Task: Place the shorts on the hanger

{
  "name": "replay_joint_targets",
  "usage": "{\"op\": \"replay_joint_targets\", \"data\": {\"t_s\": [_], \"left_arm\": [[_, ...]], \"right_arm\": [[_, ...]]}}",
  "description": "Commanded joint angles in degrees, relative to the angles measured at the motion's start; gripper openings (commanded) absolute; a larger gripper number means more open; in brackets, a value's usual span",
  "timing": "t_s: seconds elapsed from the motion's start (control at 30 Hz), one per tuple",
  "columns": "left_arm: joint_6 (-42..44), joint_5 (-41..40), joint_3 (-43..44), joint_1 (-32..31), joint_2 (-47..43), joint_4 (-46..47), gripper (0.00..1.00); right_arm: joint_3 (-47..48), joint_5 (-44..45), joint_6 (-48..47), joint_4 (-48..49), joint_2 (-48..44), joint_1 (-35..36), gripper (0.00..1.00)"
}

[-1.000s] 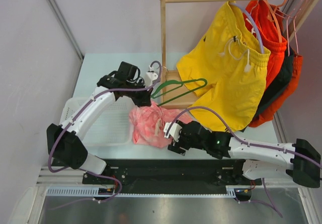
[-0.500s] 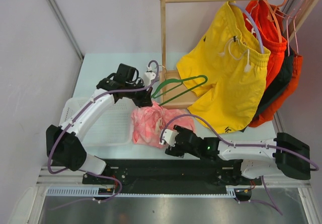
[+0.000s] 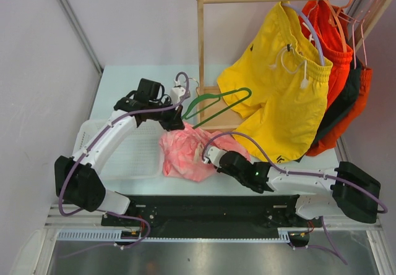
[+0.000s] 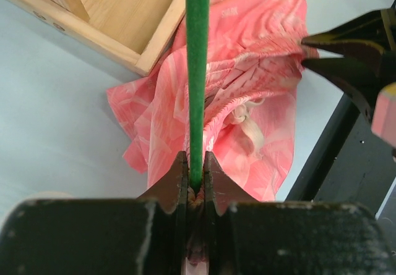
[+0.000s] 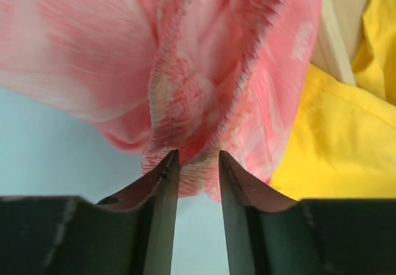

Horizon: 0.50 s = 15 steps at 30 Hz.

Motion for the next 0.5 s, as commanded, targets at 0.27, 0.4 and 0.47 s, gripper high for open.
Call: {"op": "replay_joint_targets", "data": {"t_s": [0.27,0.4,0.47], "left_arm": [[1.5,4.7,0.4,1.6,-1.6,1.1,0.0],[1.6,5.5,0.7,2.6,-1.2,0.6,0.0],[2.3,6.3,1.1,3.8,-1.1,-0.3,0.0]], "right_arm": [[1.5,3.2,-4.3,0.9,0.1,-9.8,0.29],[1.6,-2.3,-5.0,1.0,1.3,-13.8,0.34],[1.6,-7.0,-4.4,-1.2,1.4,-16.2,0.25]]}}
